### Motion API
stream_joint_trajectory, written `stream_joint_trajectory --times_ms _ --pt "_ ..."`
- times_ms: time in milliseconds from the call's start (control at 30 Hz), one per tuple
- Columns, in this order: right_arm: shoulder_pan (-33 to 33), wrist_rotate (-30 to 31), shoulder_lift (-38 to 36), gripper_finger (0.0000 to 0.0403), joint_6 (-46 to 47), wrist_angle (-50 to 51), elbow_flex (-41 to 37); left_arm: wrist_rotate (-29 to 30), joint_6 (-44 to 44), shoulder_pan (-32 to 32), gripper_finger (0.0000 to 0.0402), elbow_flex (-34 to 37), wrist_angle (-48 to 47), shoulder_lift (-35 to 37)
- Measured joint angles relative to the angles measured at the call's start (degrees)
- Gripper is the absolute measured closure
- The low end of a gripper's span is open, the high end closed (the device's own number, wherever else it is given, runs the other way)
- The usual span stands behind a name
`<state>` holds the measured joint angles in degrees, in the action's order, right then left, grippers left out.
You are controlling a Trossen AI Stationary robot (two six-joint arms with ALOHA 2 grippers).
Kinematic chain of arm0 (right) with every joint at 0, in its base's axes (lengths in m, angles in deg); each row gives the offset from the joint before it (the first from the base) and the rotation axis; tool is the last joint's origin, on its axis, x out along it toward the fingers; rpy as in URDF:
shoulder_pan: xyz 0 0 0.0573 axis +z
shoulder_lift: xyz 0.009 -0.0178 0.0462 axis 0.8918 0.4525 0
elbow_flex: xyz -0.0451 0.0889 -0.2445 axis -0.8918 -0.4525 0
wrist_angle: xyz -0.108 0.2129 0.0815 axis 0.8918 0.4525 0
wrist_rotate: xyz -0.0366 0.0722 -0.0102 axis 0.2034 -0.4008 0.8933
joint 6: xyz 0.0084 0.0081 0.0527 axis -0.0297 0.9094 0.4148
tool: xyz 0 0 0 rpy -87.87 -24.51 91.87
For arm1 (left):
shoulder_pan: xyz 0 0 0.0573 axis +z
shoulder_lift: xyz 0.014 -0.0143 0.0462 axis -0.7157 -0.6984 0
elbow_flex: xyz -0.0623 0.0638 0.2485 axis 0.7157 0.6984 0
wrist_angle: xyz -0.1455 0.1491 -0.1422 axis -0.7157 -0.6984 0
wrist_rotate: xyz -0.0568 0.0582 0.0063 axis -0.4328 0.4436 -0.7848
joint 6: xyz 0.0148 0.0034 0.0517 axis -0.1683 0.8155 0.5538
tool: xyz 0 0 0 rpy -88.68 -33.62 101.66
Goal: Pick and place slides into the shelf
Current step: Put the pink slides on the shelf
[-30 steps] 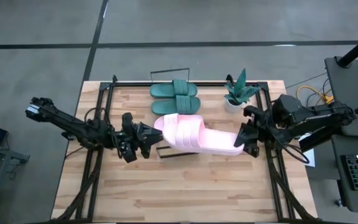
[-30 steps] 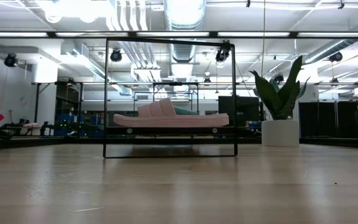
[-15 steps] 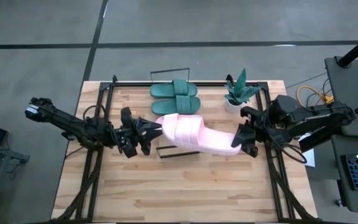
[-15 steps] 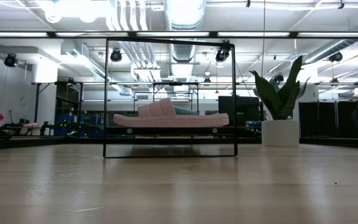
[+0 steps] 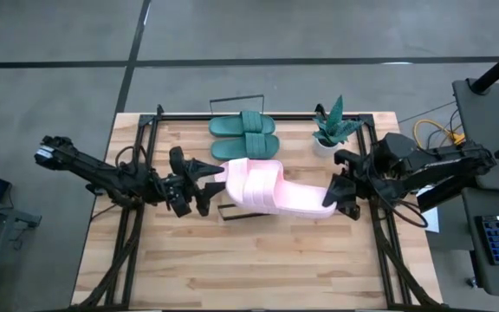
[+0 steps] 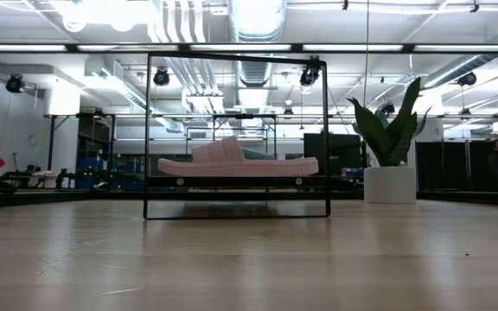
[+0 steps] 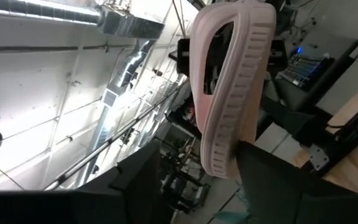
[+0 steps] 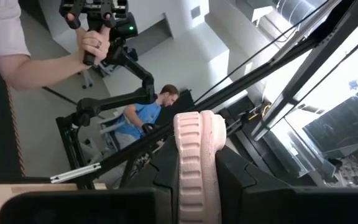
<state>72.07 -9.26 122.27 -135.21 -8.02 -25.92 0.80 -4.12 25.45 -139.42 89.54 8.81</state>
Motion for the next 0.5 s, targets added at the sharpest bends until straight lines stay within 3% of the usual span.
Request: stream_joint_trajectory --times_ms 267,500 --pt "0.0 -2.7 0.0 0.0354 1.4 0.1 0.0 -1.9 -1.5 0.0 0.0199 -0.5 0.2 -1.1" --pt "0.1 -3.5 0.4 0.0354 2.4 0.0 0.0 -7.2 -4.5 0.0 0.0199 -0.7 -0.3 -1.2"
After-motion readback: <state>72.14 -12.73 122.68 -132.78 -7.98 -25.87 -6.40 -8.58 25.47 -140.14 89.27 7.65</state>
